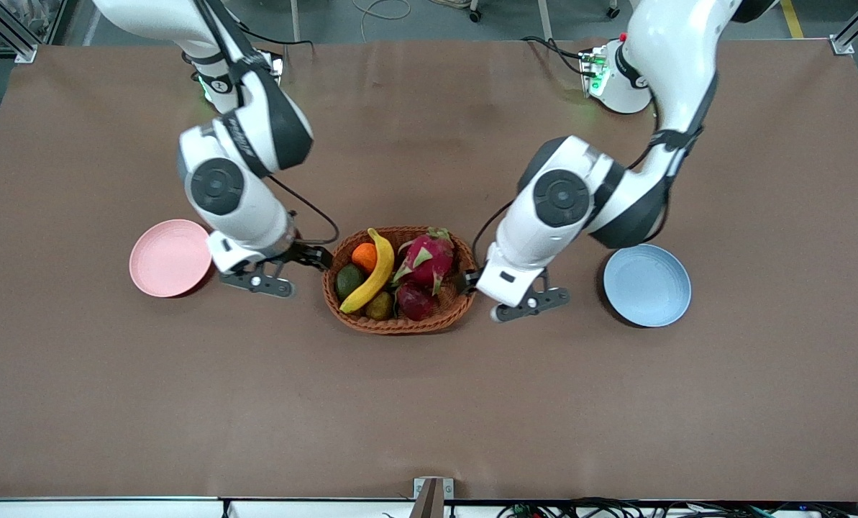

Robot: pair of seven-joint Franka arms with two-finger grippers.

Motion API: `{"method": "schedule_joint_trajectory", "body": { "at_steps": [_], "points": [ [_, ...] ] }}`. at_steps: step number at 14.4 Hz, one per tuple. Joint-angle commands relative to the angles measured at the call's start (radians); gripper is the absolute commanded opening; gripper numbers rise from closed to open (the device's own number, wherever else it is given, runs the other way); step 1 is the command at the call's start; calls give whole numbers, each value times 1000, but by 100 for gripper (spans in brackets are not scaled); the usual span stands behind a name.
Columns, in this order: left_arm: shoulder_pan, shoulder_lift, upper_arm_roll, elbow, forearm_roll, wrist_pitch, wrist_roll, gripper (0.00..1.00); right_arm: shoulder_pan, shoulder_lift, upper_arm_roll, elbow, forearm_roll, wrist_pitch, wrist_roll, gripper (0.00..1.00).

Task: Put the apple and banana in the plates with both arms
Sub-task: 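Lower both grippers into the wicker basket toward the banana and apple, then grasp the banana with the right gripper while the left gripper grasps the apple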

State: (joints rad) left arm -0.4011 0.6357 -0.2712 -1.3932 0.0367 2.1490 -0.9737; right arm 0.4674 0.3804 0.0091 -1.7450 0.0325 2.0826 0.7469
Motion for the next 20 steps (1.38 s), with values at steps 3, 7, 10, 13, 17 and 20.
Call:
{"method": "schedule_joint_trajectory", "body": {
  "at_steps": [3,7,10,13,17,20],
  "points": [
    [-47,113,3,39,-17,152,-140,100,37,193,-8,182,14,11,213,88],
    [-79,183,4,37,-67,279,-166,100,65,281,-8,259,33,39,267,83],
    [-81,211,4,37,-78,304,-165,100,76,296,-8,259,70,60,269,78],
    [-84,242,4,36,-110,362,-165,100,82,304,-8,259,75,60,267,73],
    [-97,260,3,37,-188,381,-163,100,88,307,-8,259,78,57,269,71],
    [-100,265,3,36,-218,393,-163,100,88,314,-8,257,99,57,267,69]
  ]
}}
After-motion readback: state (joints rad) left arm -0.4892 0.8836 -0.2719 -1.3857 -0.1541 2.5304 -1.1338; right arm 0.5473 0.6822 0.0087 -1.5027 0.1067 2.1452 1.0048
